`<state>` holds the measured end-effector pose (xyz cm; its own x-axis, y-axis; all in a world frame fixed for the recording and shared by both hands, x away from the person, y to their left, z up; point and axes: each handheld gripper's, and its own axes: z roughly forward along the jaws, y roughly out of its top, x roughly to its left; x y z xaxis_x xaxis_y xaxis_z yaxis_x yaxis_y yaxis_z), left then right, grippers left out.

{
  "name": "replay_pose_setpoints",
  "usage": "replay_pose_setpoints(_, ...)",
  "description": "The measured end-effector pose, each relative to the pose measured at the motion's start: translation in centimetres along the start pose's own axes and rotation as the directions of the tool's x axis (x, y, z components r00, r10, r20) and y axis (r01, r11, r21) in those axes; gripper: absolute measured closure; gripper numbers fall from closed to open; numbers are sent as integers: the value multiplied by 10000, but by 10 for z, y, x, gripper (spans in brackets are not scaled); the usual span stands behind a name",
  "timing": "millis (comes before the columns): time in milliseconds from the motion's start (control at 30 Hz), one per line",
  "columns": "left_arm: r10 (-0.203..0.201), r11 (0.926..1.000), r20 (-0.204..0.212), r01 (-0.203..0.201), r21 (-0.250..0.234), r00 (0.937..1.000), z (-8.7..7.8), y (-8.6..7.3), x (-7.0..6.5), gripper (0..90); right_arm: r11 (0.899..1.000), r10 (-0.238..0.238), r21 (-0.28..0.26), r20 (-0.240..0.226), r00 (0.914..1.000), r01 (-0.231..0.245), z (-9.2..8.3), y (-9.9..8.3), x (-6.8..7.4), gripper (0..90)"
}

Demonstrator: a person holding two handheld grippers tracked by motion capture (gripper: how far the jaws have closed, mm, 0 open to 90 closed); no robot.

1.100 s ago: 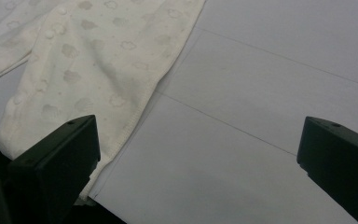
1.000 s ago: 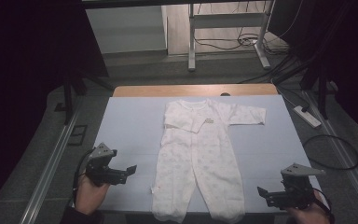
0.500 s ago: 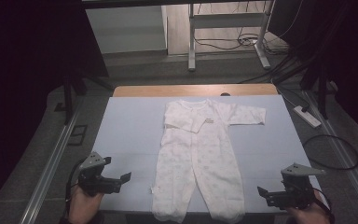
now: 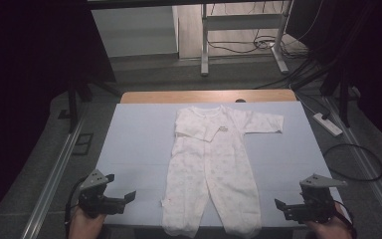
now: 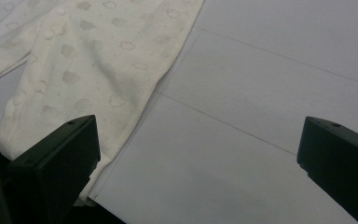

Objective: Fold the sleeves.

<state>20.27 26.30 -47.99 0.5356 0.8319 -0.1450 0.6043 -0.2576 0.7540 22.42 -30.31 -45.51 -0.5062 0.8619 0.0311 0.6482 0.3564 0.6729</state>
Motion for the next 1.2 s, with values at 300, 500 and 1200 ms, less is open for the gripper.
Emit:
replay_pose_setpoints(300, -183, 9998, 249, 183, 0, 9995, 0, -1, 3, 0, 10000, 35, 22, -83, 10000, -35, 0, 0, -1, 0)
replay_pose_setpoints(500, -114, 9999, 345, 114, 15, 9993, 1, 0, 4, 0, 10000, 2, -62, -262, 9997, -3, -1, 0, 0, 0)
replay_pose_setpoints(1200, 157, 9999, 91, -156, -21, 9998, 2, 1, 1, 0, 9976, -304, -651, -1039, 9941, 237, 7, 35, -8, 2)
